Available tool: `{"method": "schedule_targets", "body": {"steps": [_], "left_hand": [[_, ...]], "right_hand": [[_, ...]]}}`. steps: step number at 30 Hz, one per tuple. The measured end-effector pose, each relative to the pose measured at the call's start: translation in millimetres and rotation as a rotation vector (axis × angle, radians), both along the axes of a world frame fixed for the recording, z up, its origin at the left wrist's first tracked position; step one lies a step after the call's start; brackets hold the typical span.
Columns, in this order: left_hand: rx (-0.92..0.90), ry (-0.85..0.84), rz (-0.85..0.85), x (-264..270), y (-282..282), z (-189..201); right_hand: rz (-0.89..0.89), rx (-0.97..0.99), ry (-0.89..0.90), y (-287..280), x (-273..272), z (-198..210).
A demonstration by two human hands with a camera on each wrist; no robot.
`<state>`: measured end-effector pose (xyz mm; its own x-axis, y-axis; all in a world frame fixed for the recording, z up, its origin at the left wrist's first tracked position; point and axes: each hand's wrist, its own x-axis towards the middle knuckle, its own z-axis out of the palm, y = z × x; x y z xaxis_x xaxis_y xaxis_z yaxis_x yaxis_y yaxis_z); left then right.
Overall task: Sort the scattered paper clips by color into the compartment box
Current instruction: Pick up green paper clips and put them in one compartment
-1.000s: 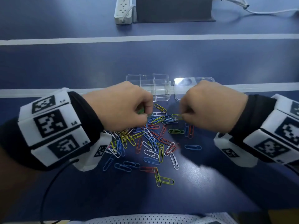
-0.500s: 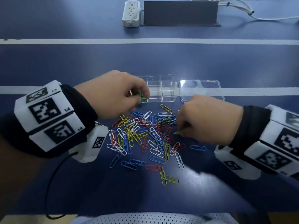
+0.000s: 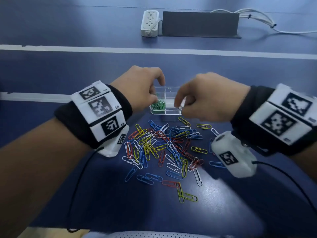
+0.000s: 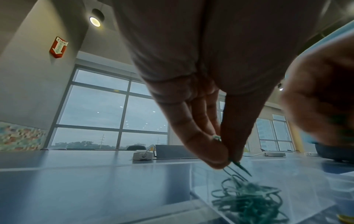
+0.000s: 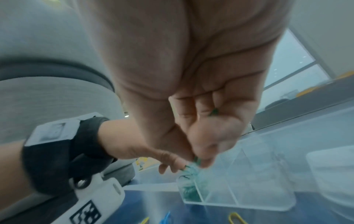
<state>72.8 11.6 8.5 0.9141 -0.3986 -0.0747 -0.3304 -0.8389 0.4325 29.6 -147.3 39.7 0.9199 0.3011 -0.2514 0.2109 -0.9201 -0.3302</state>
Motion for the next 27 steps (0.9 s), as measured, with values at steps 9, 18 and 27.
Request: {"method": "schedule_targets", "body": {"steps": [9,18,27], "left_hand": [[-0.055,0.056,0.024,-3.7,1.7,2.6],[-0.131,0.099,0.080,-4.7,10.5,3.7],[-0.179,0.088,0.108,-4.0,19.1,1.8]], "right_hand": [[-0.173,0.036,0.032,32.8,40.8,-10.2],[-0.161,0.068,0.058,41.5,40.4,-3.9],[-0.111,0.216,0.117,42.9,35.0,-2.2]]}}
